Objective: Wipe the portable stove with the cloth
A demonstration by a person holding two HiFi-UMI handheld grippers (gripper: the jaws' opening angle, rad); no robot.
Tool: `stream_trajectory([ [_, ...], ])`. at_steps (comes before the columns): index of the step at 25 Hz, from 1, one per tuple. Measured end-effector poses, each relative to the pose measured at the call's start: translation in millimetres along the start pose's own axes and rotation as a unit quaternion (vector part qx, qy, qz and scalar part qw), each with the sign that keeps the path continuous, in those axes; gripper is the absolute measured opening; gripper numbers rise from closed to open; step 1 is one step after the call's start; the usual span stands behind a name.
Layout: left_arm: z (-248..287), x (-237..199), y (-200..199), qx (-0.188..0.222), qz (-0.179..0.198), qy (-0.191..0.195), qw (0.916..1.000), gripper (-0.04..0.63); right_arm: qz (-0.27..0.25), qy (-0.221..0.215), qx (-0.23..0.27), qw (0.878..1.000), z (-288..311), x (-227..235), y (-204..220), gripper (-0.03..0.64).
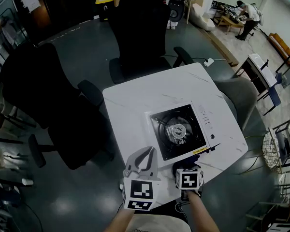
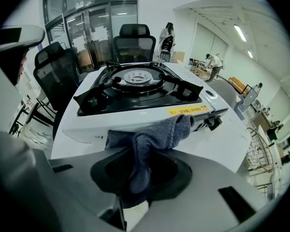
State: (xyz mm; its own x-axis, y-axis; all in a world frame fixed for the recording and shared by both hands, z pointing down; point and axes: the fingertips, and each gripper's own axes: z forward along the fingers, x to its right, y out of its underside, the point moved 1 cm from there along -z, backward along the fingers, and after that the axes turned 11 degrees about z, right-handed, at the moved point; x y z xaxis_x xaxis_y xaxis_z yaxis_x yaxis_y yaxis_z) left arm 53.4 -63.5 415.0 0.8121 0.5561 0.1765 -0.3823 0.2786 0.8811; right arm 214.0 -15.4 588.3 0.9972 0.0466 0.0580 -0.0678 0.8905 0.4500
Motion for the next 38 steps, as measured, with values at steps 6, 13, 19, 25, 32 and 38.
stream_trajectory([
  [6, -3.3, -4.9, 4.9, -0.001, -0.005, -0.006, 1.0000, 0.021, -0.005, -0.014, -0.003, 1.000, -0.1, -11.8, 3.3, 0.098],
  [13, -7.6, -9.1, 4.8, 0.003, -0.004, -0.007, 1.0000, 0.021, -0.015, -0.022, -0.010, 1.000, -1.7, -25.2, 9.1, 0.098],
  [19, -13.4, -13.4, 8.7, 0.005, -0.008, -0.010, 0.9999, 0.021, -0.021, -0.040, -0.004, 0.999, -4.4, -42.7, 10.1, 0.098],
  [25, -20.7, -17.2, 11.9, 0.008, -0.012, -0.013, 0.9998, 0.021, -0.032, -0.045, -0.010, 0.998, -8.2, -56.5, 16.0, 0.098],
  [32, -30.1, -21.0, 18.8, 0.007, -0.017, -0.013, 0.9997, 0.021, -0.035, -0.057, -0.014, 0.998, -11.9, -77.5, 23.5, 0.098],
  [38, -38.8, -31.0, 20.8, 0.013, -0.015, -0.018, 0.9996, 0.021, -0.041, -0.059, -0.014, 0.997, -13.4, -90.9, 28.3, 0.098],
])
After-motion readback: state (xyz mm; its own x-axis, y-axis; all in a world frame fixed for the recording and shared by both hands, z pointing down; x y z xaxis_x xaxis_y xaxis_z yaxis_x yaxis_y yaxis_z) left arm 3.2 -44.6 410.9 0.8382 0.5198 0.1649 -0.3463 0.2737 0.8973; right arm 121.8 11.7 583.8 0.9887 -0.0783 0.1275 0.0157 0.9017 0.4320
